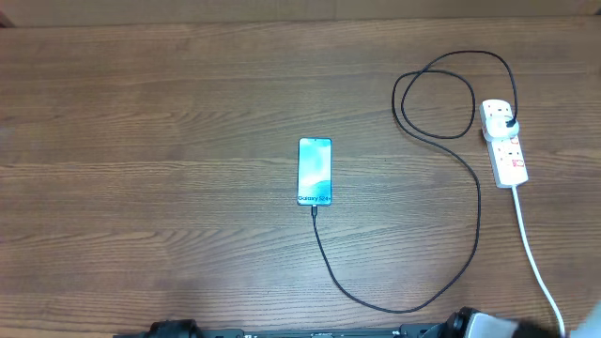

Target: Plug charger to phone and switch on socket

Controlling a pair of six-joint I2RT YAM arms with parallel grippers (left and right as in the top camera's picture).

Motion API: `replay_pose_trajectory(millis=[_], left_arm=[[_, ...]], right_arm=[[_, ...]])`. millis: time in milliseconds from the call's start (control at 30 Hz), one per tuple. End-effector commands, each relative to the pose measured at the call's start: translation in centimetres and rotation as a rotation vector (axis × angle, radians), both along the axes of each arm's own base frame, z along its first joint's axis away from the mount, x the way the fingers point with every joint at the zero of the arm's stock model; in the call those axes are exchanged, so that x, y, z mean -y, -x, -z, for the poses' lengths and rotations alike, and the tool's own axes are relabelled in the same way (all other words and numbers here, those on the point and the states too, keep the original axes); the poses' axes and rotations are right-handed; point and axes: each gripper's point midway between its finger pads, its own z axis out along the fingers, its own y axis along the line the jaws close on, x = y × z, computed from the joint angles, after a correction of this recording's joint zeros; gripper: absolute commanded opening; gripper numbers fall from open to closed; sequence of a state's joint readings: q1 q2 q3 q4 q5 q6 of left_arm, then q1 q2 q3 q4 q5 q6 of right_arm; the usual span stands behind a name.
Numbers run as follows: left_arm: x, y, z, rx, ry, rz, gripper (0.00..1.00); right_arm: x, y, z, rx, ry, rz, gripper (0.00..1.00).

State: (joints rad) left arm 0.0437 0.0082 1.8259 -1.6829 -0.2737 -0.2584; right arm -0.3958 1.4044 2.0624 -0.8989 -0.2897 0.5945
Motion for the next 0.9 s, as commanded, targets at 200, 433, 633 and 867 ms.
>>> replay_pose_trajectory(millis=[200, 433, 633, 867], left_arm=[[-0.3, 0.1, -0.6, 0.026, -0.001, -0.020, 1.00], [-0.3, -4.1, -1.6, 0.023, 0.086, 0.003, 1.00], [0.6, -13.7, -0.7, -0.065, 0.083, 0.083, 1.00], [2.4, -24.5, 1.6, -0.050, 0.070, 0.212, 1.00]], right_arm=[[-6.4, 13.8, -13.6, 0.472, 0.191, -0.031, 0.12], [-11.0, 19.2, -14.5, 0.552, 0.242, -0.169, 0.16], [-13.9, 23.9, -12.5, 0.537, 0.311, -0.311, 0.13], [-14.4, 29.3, -12.6, 0.618, 0.329, -0.307, 0.10]])
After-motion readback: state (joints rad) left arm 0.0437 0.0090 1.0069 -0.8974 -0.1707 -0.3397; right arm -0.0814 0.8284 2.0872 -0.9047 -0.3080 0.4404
